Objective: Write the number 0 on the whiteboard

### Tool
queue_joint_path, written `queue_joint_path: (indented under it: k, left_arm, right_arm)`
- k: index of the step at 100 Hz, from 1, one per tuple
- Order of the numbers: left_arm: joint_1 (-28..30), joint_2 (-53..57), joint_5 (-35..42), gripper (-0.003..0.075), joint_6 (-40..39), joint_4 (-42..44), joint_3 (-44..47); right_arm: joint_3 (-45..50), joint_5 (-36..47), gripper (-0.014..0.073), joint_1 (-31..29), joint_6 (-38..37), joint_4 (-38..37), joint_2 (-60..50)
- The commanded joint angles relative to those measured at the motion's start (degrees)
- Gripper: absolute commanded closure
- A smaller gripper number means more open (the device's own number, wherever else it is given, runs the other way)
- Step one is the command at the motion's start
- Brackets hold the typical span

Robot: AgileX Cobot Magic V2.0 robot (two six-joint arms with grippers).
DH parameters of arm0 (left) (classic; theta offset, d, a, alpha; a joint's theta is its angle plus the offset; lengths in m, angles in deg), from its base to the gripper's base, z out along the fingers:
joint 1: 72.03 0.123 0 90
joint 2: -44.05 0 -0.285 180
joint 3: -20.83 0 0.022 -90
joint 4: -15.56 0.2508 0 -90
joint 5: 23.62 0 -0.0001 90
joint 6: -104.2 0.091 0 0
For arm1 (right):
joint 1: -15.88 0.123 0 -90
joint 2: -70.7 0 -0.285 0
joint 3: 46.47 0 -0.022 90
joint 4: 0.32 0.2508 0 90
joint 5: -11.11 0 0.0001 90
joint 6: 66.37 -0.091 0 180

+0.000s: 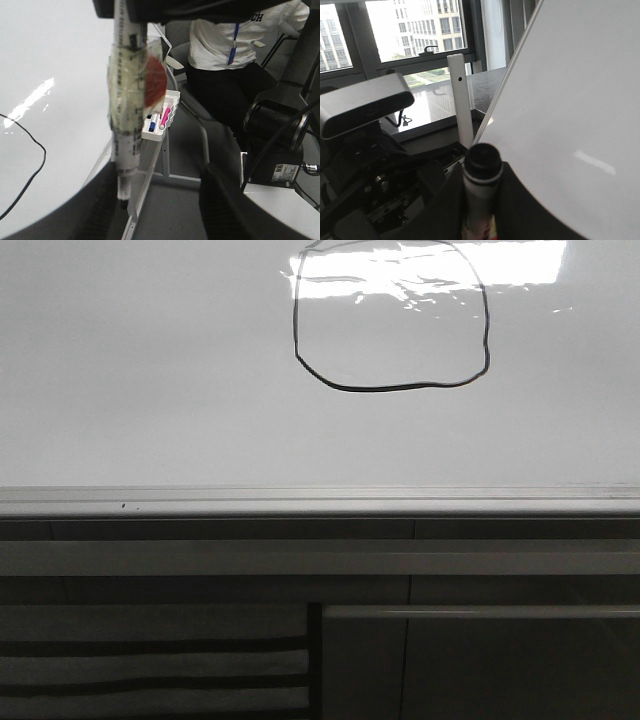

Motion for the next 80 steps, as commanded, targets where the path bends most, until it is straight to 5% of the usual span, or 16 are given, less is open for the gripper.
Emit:
queue_joint_path:
  k: [1, 39, 80]
  left_arm:
    - [0.1, 0.2, -0.5, 0.0380, -0.2, -0.4, -2.0]
    - [0.1, 0.2, 0.7, 0.0380, -1.9, -0.4, -2.0]
    - [0.1, 0.2, 3.5, 0.0384, -1.9, -0.4, -2.0]
  right_arm:
    - [-2.2, 4.4, 0.0670, 0.7, 0.1, -0.2, 0.2]
    - [-2.2, -1.7, 0.0670, 2.3, 0.1, -1.1, 0.3]
    - [-2.2, 1.9, 0.0670, 3.4, 0.1, -1.3, 2.3]
